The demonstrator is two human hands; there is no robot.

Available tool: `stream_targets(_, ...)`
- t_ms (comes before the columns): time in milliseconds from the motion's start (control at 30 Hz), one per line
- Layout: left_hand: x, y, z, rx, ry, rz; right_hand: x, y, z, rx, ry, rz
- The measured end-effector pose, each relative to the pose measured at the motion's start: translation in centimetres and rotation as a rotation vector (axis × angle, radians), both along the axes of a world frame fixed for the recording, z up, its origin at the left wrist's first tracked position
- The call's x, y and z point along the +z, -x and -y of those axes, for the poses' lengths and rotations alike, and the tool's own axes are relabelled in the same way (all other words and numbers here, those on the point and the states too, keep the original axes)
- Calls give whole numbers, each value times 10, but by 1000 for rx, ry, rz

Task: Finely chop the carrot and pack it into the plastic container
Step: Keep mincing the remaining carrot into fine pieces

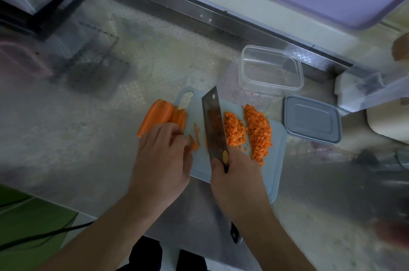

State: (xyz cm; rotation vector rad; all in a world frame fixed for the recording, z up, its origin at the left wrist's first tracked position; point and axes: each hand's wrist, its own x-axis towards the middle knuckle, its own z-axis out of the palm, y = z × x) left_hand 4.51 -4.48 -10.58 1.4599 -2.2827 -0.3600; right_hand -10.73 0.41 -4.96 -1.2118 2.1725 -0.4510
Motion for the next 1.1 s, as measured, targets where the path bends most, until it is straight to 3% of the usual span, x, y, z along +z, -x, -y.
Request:
stream_targets(600,7,38,2,204,-110,-74,5,14,-1,-17,22,90)
stream_targets(733,6,26,1,119,-75,-140,4,13,-2,-15,23,85)
stream_targets(833,-2,25,1,44,-52,-69,3,13,-1,-27,21,93)
stream_targets(1100,-5,23,3,48,-43,-68,8,13,-2,-45,29,86)
